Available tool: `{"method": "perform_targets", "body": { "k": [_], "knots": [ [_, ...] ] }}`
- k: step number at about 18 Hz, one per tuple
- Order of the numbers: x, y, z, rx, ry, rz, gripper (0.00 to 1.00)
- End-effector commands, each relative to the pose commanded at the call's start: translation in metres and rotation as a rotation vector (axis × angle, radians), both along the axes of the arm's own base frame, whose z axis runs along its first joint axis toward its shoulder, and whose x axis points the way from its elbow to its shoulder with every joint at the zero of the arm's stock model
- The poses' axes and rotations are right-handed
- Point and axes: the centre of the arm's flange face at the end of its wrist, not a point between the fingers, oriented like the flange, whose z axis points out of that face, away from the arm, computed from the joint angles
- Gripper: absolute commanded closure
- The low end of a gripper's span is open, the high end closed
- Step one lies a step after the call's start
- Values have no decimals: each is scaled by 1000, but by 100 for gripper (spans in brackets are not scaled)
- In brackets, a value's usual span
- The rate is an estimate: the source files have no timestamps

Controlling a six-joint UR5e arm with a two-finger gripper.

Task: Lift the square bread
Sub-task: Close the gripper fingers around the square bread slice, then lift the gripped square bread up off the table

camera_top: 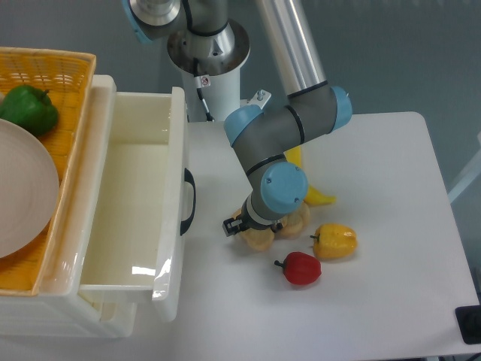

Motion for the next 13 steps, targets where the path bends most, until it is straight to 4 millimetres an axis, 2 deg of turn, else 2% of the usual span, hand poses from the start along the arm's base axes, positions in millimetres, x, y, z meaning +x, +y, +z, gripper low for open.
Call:
{"method": "perform_targets", "body": {
  "k": [1,2,6,10,13],
  "knots": [
    [-1,0,2,3,6,0,74],
    [-2,1,6,8,14,-5,83],
    [-13,5,26,11,66,-19,83],
    [-28,16,71,55,147,-32,83],
    [-28,15,95,92,179,-116,83]
  ]
}}
